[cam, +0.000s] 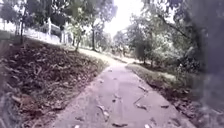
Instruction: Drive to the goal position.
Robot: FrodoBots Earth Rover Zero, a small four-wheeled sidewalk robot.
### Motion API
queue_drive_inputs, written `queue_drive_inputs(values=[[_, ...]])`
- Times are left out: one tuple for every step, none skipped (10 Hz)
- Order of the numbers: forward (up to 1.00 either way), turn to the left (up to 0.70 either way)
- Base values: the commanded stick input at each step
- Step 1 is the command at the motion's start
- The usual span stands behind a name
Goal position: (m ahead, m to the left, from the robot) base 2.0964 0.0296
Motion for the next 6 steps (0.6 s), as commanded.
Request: queue_drive_inputs(values=[[0.50, 0.00], [0.50, 0.00], [0.50, 0.00], [0.50, 0.00], [0.50, 0.00], [0.50, 0.00]])
